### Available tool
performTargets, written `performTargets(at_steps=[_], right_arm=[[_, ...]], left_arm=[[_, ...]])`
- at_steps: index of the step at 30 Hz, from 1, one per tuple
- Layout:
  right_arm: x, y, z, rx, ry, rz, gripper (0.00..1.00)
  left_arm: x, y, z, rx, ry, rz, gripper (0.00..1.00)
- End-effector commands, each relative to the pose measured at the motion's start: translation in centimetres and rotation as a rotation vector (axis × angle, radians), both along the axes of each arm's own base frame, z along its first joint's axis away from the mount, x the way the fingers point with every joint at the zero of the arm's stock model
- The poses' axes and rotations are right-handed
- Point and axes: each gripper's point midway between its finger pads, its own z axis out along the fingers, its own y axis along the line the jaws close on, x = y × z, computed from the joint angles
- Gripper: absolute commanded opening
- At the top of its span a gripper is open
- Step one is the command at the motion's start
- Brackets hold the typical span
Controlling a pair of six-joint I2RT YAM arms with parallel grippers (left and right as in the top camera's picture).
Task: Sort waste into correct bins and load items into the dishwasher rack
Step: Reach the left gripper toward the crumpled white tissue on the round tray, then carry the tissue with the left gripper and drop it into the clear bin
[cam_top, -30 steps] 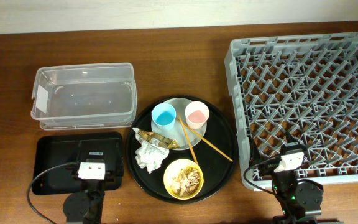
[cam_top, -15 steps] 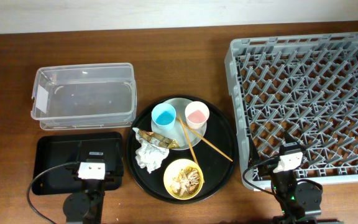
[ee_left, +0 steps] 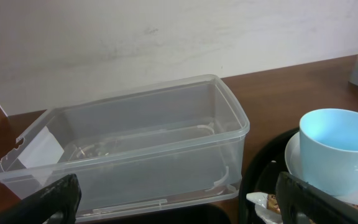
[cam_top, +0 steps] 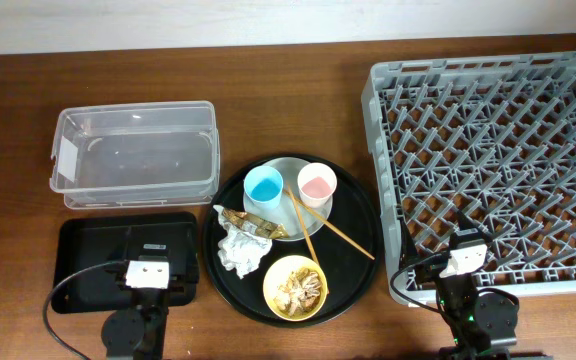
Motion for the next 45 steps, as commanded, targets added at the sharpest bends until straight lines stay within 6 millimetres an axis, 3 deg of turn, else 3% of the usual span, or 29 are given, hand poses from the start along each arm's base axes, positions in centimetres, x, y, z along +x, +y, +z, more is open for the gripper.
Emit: performTargets(at_steps=[1, 6, 8, 9, 11, 14, 16, 18, 21, 22, 23, 24, 26, 28, 29, 31, 33, 35, 42, 45], right_arm=[[0.0, 0.2, -0.4, 0.004, 0.014, 0.006, 0.99], [0.0, 0.2, -0.4, 0.004, 0.014, 0.006, 0.99], [0.0, 0.2, -0.4, 0.004, 0.014, 0.006, 0.99], [0.0, 0.2, -0.4, 0.004, 0.014, 0.006, 0.99], [0.0, 0.2, -0.4, 0.004, 0.014, 0.006, 0.99], [0.0, 0.2, -0.4, 0.004, 0.014, 0.006, 0.99], [0.0, 0.2, -0.4, 0.004, 0.014, 0.006, 0.99], [0.0, 0.2, -0.4, 0.004, 0.014, 0.006, 0.99], [0.0, 0.2, -0.4, 0.004, 0.014, 0.006, 0.99], [0.0, 0.2, -0.4, 0.004, 0.014, 0.006, 0.99], [0.0, 0.2, -0.4, 0.004, 0.014, 0.006, 0.99], [0.0, 0.2, -0.4, 0.004, 0.014, 0.006, 0.99], [0.0, 0.2, -0.4, 0.004, 0.014, 0.006, 0.99], [0.0, 0.2, -0.4, 0.004, 0.014, 0.006, 0.99], [0.0, 0.2, -0.4, 0.004, 0.014, 0.006, 0.99], [0.0, 0.2, -0.4, 0.004, 0.014, 0.006, 0.99], [0.0, 0.2, -0.4, 0.004, 0.014, 0.006, 0.99], [0.0, 0.2, -0.4, 0.004, 0.014, 0.006, 0.99], [0.0, 0.2, -0.4, 0.004, 0.014, 0.006, 0.99], [0.0, 0.2, -0.4, 0.004, 0.014, 0.006, 0.99]], left_arm=[[0.0, 0.0, -0.1, 0.017, -0.001, -0.002, 0.99], [0.0, 0.0, 0.0, 0.016, -0.003, -0.002, 0.99], [-0.1, -1.4, 0.7, 0.01, -0.032, -0.079, 0.99], [-0.4, -2.5, 2.1, -0.058, -0.044, -0.14, 0.99], [-1.2, -2.4, 4.6, -0.129, -0.05, -0.137, 0.99], [-2.3, -2.0, 10.4, -0.126, -0.055, -0.111, 0.99], [-1.5, -3.7, 12.4, -0.142, 0.088, -0.205, 0.99], [-0.1, -5.2, 12.8, -0.176, 0.319, -0.269, 0.99], [1.6, -6.3, 10.8, -0.259, 0.817, -0.279, 0.99], [2.1, -7.0, 9.6, -0.292, 0.901, -0.31, 0.9], [2.0, -7.4, 7.9, -0.318, 0.992, -0.315, 0.44], [1.6, -7.4, 6.1, -0.333, 1.09, -0.297, 0.34], [0.5, -6.9, 2.2, -0.323, 1.285, -0.157, 0.29], [-0.3, -8.0, -0.6, -0.237, 1.345, -0.075, 0.35], [-0.8, -9.2, -2.0, -0.204, 1.35, -0.049, 0.47], [-1.5, -9.7, -4.3, -0.121, 1.336, 0.013, 0.66], [-1.2, -10.0, -6.8, -0.123, 1.304, 0.026, 0.7], [-0.7, -10.2, -9.3, -0.141, 1.256, 0.009, 0.73], [1.2, -11.0, -13.9, -0.165, 1.156, -0.036, 0.75], [0.9, -10.9, -15.6, -0.147, 1.205, -0.019, 0.64]])
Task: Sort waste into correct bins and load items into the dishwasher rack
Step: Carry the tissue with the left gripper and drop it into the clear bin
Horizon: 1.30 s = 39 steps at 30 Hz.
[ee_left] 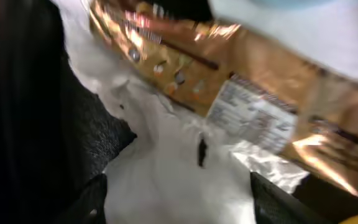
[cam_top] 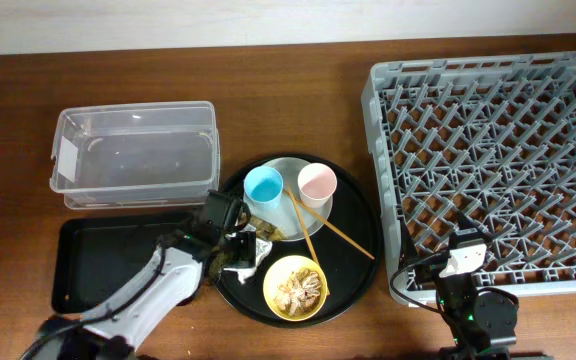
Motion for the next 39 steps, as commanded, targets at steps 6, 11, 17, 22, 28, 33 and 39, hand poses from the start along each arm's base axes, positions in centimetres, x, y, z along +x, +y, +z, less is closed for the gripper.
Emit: performTargets(at_steps=[6, 11, 17, 22, 28, 33, 39], right_arm=[[0.0, 0.2, -0.2, 0.005, 0.005, 0.007, 0.99], [0.0, 0.2, -0.2, 0.005, 0.005, 0.006, 0.99], [0.0, 0.2, -0.2, 0.005, 0.005, 0.006, 0.99], [0.0, 0.2, -0.2, 0.005, 0.005, 0.007, 0.99], [0.0, 0.2, -0.2, 0.005, 0.005, 0.007, 0.99], [0.0, 0.2, -0.2, 0.005, 0.005, 0.007, 0.99], [0.0, 0.2, -0.2, 0.005, 0.005, 0.007, 0.99]], left_arm=[[-0.4, 0.3, -0.5, 0.017, 0.014, 0.0, 0.12], [-1.9, 1.0, 6.6, 0.001, -0.023, 0.001, 0.0], [1.2, 2.9, 16.6, 0.041, -0.223, 0.084, 0.0], [6.1, 10.2, 21.7, 0.128, -0.427, 0.351, 0.0], [15.4, 14.6, 13.7, 0.167, -0.384, 0.494, 0.0], [18.4, 16.6, 10.4, 0.177, -0.388, 0.54, 0.76], [12.9, 10.2, 17.5, -0.157, -0.337, 0.386, 0.72]])
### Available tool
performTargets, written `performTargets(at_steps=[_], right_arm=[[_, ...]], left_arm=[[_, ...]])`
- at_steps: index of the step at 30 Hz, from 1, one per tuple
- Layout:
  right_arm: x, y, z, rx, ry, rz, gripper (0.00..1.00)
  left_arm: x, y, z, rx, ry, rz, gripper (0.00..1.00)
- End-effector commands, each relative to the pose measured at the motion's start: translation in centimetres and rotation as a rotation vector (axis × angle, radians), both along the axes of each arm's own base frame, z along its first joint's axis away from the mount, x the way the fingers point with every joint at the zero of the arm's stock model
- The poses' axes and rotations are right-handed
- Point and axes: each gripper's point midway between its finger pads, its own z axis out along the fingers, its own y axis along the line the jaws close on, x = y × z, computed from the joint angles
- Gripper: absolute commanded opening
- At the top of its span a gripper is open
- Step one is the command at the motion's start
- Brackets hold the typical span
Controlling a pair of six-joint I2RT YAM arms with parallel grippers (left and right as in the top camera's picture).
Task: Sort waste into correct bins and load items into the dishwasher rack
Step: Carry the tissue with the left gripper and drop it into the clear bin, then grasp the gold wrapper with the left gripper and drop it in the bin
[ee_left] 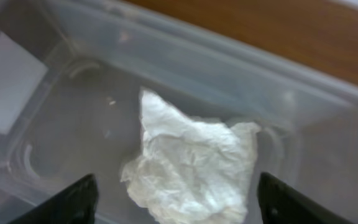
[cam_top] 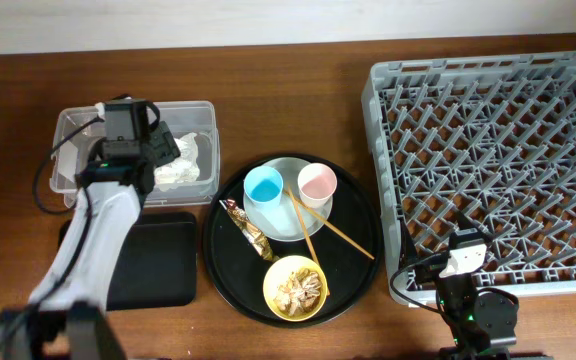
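A crumpled white napkin (cam_top: 184, 160) (ee_left: 191, 165) lies inside the clear plastic bin (cam_top: 66, 160) (ee_left: 73, 81). My left gripper (cam_top: 165, 150) (ee_left: 182, 202) hangs open just over it, its fingertips wide apart on either side. On the round black tray (cam_top: 358, 262) lie a gold snack wrapper (cam_top: 248, 232), a blue cup (cam_top: 264, 185), a pink cup (cam_top: 317, 183), chopsticks (cam_top: 330, 232) and a yellow bowl (cam_top: 295, 285) with food scraps. My right gripper (cam_top: 464, 240) rests at the front edge of the grey dishwasher rack (cam_top: 488, 140); its jaws do not show clearly.
A black rectangular bin (cam_top: 158, 268) sits in front of the clear bin, partly under my left arm. The cups stand on a white plate (cam_top: 290, 222). The rack fills the right side of the brown table.
My left gripper was down on the napkin at the round tray's left edge. Now it is open over the clear bin and the napkin lies inside. The wrapper stays on the tray.
Both arms first sat parked at the table's front, with napkin and wrapper on the tray. Then the left gripper was at the napkin on the tray. Now the napkin is in the clear bin, released. The right arm has stayed put.
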Motion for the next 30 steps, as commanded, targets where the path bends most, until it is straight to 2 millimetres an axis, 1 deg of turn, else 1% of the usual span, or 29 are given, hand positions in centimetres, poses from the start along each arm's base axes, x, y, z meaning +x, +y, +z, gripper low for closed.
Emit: performTargets(at_steps=[1, 2, 3, 5, 6, 7, 8, 9, 10, 11, 12, 13, 15, 16, 17, 19, 21, 24, 25, 26, 29, 30], right_arm=[[0.0, 0.2, -0.2, 0.005, 0.005, 0.007, 0.99], [0.0, 0.2, -0.2, 0.005, 0.005, 0.007, 0.99], [0.0, 0.2, -0.2, 0.005, 0.005, 0.007, 0.99], [0.0, 0.2, -0.2, 0.005, 0.005, 0.007, 0.99], [0.0, 0.2, -0.2, 0.004, 0.005, 0.006, 0.99], [0.0, 0.2, -0.2, 0.005, 0.005, 0.007, 0.98], [0.0, 0.2, -0.2, 0.005, 0.005, 0.007, 0.98], [0.0, 0.2, -0.2, 0.005, 0.005, 0.007, 0.99], [0.0, 0.2, -0.2, 0.005, 0.005, 0.007, 0.99], [0.0, 0.2, -0.2, 0.005, 0.005, 0.007, 0.99], [0.0, 0.2, -0.2, 0.005, 0.005, 0.007, 0.99], [0.0, 0.2, -0.2, 0.005, 0.005, 0.007, 0.99], [0.0, 0.2, -0.2, 0.004, 0.005, 0.006, 0.99], [0.0, 0.2, -0.2, 0.005, 0.005, 0.007, 0.99], [0.0, 0.2, -0.2, 0.005, 0.005, 0.007, 0.99], [0.0, 0.2, -0.2, 0.005, 0.005, 0.007, 0.99], [0.0, 0.2, -0.2, 0.005, 0.005, 0.007, 0.99], [0.0, 0.2, -0.2, 0.005, 0.005, 0.007, 0.99], [0.0, 0.2, -0.2, 0.004, 0.005, 0.006, 0.99], [0.0, 0.2, -0.2, 0.005, 0.005, 0.007, 0.99], [0.0, 0.2, -0.2, 0.005, 0.005, 0.007, 0.99], [0.0, 0.2, -0.2, 0.004, 0.005, 0.006, 0.99]], left_arm=[[-6.2, -7.7, 4.4, -0.349, 0.061, -0.233, 0.59], [-9.2, -10.0, 4.3, -0.398, 0.145, -0.295, 0.39], [-11.2, -11.5, 3.9, -0.403, 0.21, -0.335, 0.39], [-14.6, -15.0, 2.3, -0.358, 0.338, -0.44, 0.39], [-16.3, -16.5, 0.6, -0.315, 0.391, -0.413, 0.4], [-17.0, -16.7, -0.6, -0.283, 0.404, -0.339, 0.4], [-17.4, -16.5, -1.9, -0.25, 0.399, -0.247, 0.43], [-17.9, -16.9, -3.2, -0.256, 0.381, -0.149, 0.44], [-18.1, -17.7, -4.2, -0.294, 0.365, -0.116, 0.44], [-18.1, -18.4, -5.0, -0.314, 0.349, -0.119, 0.44], [-17.8, -19.2, -5.9, -0.333, 0.318, -0.138, 0.46], [-17.3, -19.5, -6.3, -0.351, 0.29, -0.148, 0.48], [-16.7, -19.6, -7.2, -0.355, 0.257, -0.147, 0.57], [-16.5, -19.7, -7.6, -0.355, 0.254, -0.145, 0.58], [-16.3, -19.6, -8.2, -0.357, 0.256, -0.106, 0.58], [-15.6, -19.8, -9.9, -0.339, 0.266, -0.084, 0.58], [-15.1, -20.1, -12.0, -0.322, 0.293, -0.076, 0.58], [-14.7, -19.9, -12.7, -0.318, 0.298, -0.063, 0.59], [-14.6, -19.6, -13.0, -0.316, 0.303, -0.05, 0.59], [-14.5, -19.4, -13.2, -0.32, 0.312, -0.041, 0.57], [-15.0, -19.3, -13.4, -0.322, 0.335, -0.041, 0.44], [-15.2, -19.2, -13.4, -0.319, 0.344, -0.04, 0.44]])
